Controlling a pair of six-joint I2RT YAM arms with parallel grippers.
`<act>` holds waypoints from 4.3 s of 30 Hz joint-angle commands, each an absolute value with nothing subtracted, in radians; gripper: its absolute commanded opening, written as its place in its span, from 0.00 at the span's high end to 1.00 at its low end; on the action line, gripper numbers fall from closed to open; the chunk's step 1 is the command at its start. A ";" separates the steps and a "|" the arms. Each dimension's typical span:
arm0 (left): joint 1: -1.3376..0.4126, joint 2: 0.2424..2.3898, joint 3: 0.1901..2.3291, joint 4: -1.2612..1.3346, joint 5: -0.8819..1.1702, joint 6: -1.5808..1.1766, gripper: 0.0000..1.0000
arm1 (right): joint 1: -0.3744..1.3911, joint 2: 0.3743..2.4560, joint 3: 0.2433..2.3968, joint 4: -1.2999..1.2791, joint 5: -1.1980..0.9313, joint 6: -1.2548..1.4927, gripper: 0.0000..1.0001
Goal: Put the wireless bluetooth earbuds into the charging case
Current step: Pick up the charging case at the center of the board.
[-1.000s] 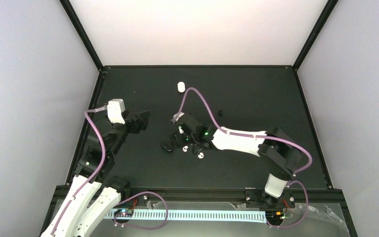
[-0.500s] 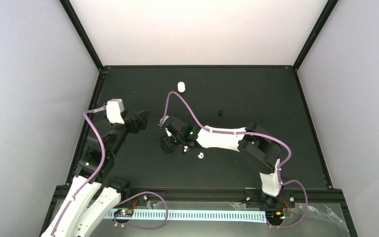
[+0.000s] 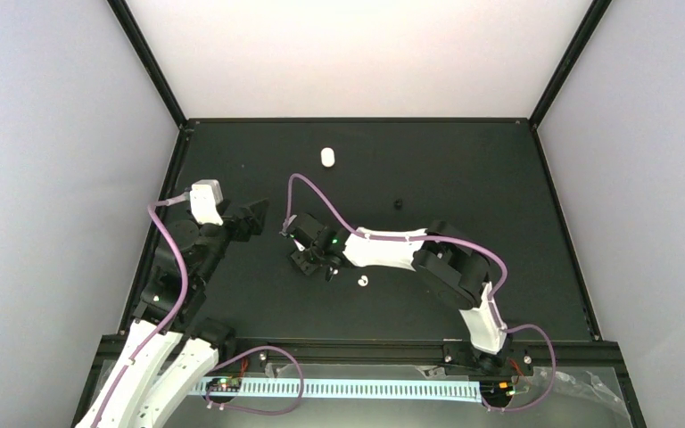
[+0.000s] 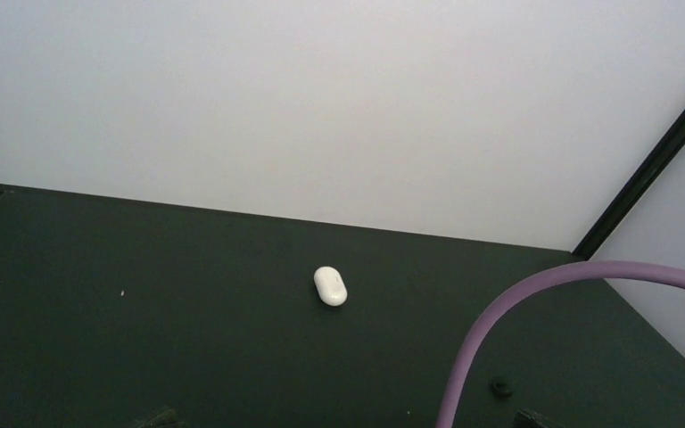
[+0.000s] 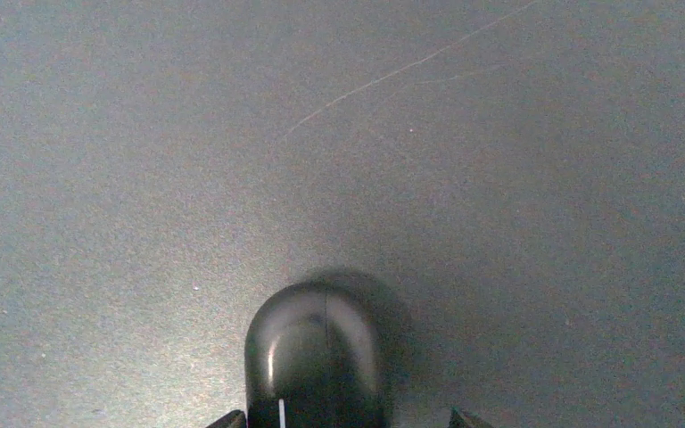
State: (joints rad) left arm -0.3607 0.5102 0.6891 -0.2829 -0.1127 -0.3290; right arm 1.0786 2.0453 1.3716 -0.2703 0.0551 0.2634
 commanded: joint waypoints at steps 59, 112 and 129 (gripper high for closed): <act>-0.487 0.741 0.640 0.047 0.668 -0.555 0.02 | 1.250 0.913 0.779 -0.156 0.523 -0.027 0.60; -0.696 0.895 0.652 0.128 0.620 -0.672 0.72 | 1.470 1.042 0.799 -0.028 0.722 -0.316 0.59; -0.695 0.766 0.641 0.084 0.445 -0.591 0.98 | 1.451 0.898 0.814 -0.055 0.600 -0.167 0.13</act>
State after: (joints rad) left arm -0.6914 0.8429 0.6186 0.1139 0.5617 -0.6586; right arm 1.4639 0.9989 0.7925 -0.0635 0.6796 -0.2565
